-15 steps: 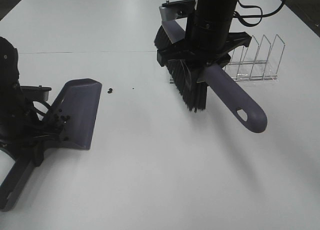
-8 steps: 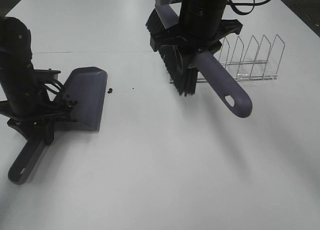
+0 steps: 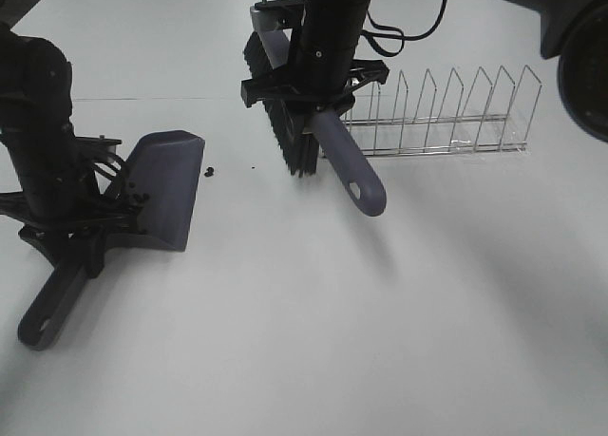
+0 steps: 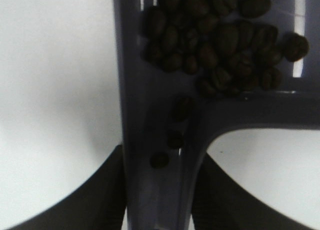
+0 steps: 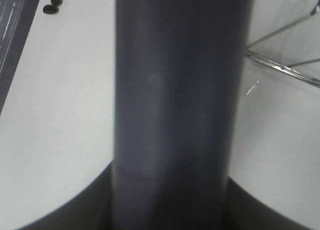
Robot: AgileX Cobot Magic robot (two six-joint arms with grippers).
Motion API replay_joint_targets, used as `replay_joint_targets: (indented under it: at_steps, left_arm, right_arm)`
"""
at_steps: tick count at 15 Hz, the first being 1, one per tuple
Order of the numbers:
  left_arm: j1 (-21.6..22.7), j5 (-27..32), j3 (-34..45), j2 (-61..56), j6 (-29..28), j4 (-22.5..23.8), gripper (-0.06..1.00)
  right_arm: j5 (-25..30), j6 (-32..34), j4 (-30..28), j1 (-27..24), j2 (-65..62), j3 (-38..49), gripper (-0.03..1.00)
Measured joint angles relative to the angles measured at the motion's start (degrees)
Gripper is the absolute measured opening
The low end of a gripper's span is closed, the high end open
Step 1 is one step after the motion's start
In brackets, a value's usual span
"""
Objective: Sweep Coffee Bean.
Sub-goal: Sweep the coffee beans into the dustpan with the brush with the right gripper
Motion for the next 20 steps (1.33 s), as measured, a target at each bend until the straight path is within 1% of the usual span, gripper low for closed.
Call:
replay_joint_targets:
  at_steps: [4, 8, 10, 12, 13, 15, 16, 17, 18, 19, 20]
  left_arm:
    - [0.00, 0.00, 0.00, 0.00, 0.00, 0.00, 0.31]
    - [0.00, -0.17, 0.00, 0.00, 0.00, 0.06, 0.31]
    - [0.00, -0.23, 0.00, 0.00, 0.17, 0.06, 0.31]
    - [0.00, -0.46, 0.00, 0.00, 0.29, 0.11, 0.31]
    - [0.00, -0.52, 0.00, 0.00, 0.46, 0.23, 0.31]
    - [0.00, -0.92, 0.00, 0.00, 0.86, 0.29, 0.31]
    - [0.00, -1.09, 0.00, 0.00, 0.97, 0.40, 0.31]
    - [0.00, -1.26, 0.00, 0.00, 1.20, 0.46, 0.31]
    - [0.00, -1.38, 0.00, 0.00, 1.43, 0.52, 0.31]
    - [0.00, -1.38, 0.00, 0.00, 1.55, 0.57, 0.31]
    - [0.00, -1.43, 0.00, 0.00, 1.55, 0.57, 0.31]
  right_arm:
    - [-2.75, 0.00, 4.35, 0.00, 5.73, -6.42, 0.32]
    - [-6.76, 0.00, 5.33, 1.20, 8.71, -6.76, 0.32]
    - [-10.31, 0.00, 7.91, 3.21, 10.03, -6.88, 0.32]
    - [-11.80, -0.34, 9.80, 4.41, 10.94, -6.99, 0.32]
    - [-13.75, -2.81, 13.12, 5.73, 11.63, -6.99, 0.32]
    - [-16.50, -7.51, 17.82, 6.59, 11.63, -7.39, 0.32]
    - [-16.67, -9.22, 20.68, 6.65, 11.63, -7.79, 0.32]
    - [-16.62, -10.26, 21.14, 6.70, 11.63, -8.37, 0.32]
    - [-16.56, -10.20, 18.33, 6.70, 11.52, -9.05, 0.32]
    - [-16.50, -8.77, 13.01, 6.70, 11.29, -9.63, 0.32]
    - [-16.56, -5.39, 5.44, 6.70, 11.17, -10.37, 0.32]
